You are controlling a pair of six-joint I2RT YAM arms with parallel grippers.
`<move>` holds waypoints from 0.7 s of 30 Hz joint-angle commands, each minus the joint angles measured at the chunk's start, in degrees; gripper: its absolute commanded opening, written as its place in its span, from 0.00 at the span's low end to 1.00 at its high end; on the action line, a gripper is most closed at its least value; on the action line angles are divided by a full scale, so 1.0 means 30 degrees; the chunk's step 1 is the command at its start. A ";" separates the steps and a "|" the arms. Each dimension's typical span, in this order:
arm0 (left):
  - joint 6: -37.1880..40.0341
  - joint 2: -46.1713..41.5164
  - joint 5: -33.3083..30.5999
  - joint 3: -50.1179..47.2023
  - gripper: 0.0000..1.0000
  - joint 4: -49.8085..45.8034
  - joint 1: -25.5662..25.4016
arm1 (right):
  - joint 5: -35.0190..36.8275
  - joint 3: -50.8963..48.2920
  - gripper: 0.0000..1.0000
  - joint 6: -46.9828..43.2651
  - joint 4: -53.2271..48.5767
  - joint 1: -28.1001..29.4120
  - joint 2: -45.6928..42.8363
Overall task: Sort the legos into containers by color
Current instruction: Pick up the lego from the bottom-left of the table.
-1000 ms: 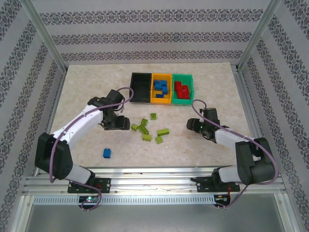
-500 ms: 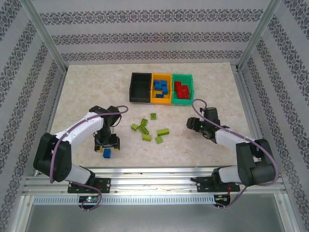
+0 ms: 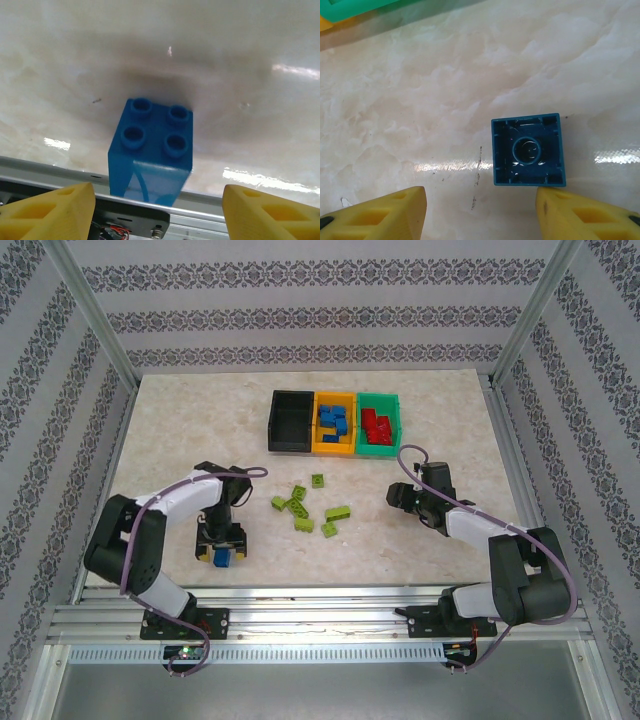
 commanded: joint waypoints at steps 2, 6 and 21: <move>0.0859 0.0806 0.0432 0.0167 0.68 0.0895 0.0980 | 0.0327 0.0057 0.60 -0.0028 0.0196 0.0233 -0.0230; 0.1162 0.1313 0.0673 0.0220 0.66 0.1066 0.1306 | 0.0356 0.0083 0.61 -0.0019 0.0180 0.0232 -0.0196; 0.1415 0.0939 0.1710 0.0031 0.50 0.1586 0.1305 | 0.0476 0.0135 0.61 -0.0011 0.0103 0.0291 -0.0153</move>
